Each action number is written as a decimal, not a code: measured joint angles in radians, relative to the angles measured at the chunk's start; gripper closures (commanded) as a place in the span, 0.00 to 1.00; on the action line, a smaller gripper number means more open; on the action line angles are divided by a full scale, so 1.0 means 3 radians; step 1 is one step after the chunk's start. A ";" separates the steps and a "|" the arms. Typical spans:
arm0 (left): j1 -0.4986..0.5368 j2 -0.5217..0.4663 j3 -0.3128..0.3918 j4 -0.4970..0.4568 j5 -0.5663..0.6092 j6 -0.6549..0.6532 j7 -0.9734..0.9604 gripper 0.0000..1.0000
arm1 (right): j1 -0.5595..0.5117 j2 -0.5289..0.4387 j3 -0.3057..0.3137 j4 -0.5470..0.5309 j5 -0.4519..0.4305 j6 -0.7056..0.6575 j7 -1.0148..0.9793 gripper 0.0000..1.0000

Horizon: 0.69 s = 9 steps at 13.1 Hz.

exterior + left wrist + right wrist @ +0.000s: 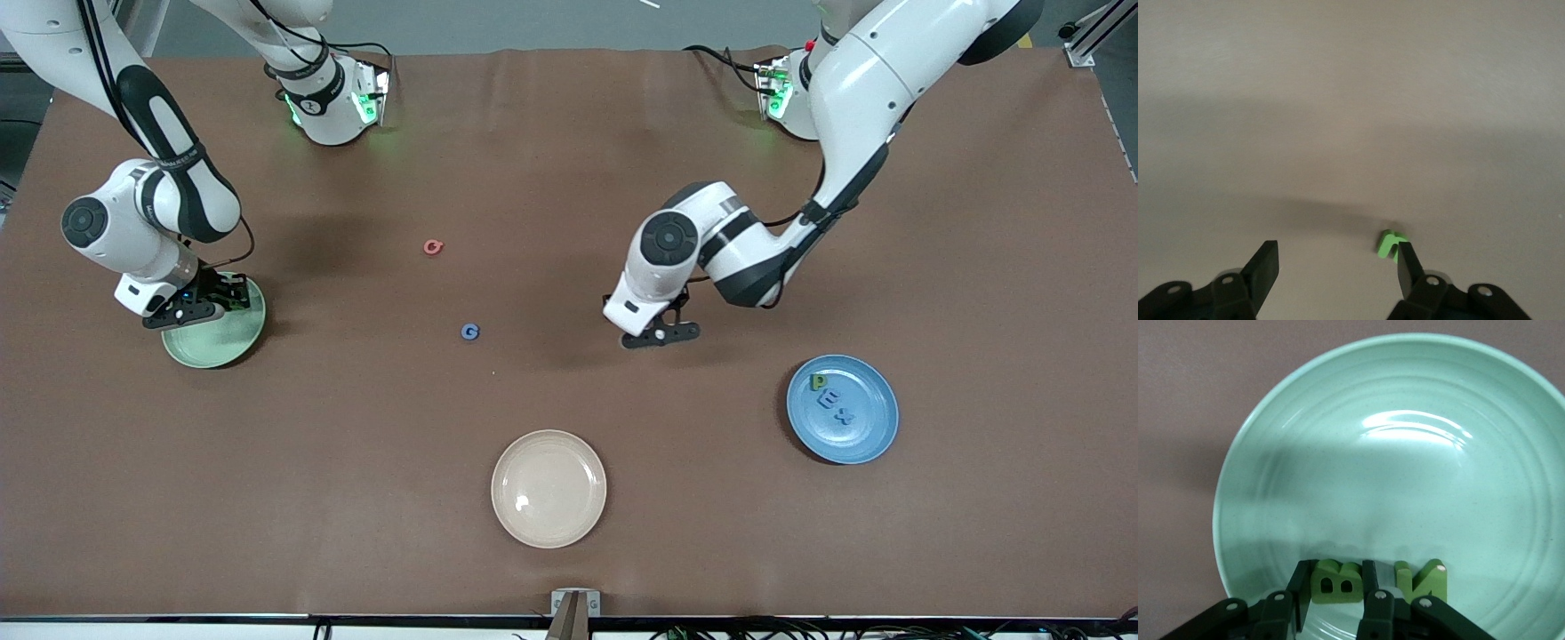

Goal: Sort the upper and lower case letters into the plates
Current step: 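Grasp the green n with the left gripper while the right gripper withdraws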

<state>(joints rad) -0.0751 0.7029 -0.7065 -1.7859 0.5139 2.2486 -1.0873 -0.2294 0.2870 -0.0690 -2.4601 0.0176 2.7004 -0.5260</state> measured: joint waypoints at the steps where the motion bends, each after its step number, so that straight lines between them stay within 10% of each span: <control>1: -0.0051 0.0052 0.0000 -0.0016 0.0142 0.0103 0.0003 0.29 | 0.0000 -0.0001 0.0000 0.0000 0.0000 0.0002 0.0000 0.00; 5: -0.0175 0.0235 0.0007 -0.0018 0.0446 0.0349 0.0010 0.33 | 0.0000 -0.0081 0.0030 0.0035 0.0000 -0.0105 0.0033 0.00; 9: -0.0228 0.0291 0.0026 -0.0019 0.0603 0.0350 0.0019 0.40 | 0.0328 -0.0530 0.0154 0.0365 0.0006 -0.1248 0.0640 0.00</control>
<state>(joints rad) -0.1435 0.7900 -0.6986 -1.7915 0.6949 2.3537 -1.0817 -0.1310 0.1279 -0.0228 -2.3505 0.0195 2.3261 -0.3339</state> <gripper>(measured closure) 0.366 0.000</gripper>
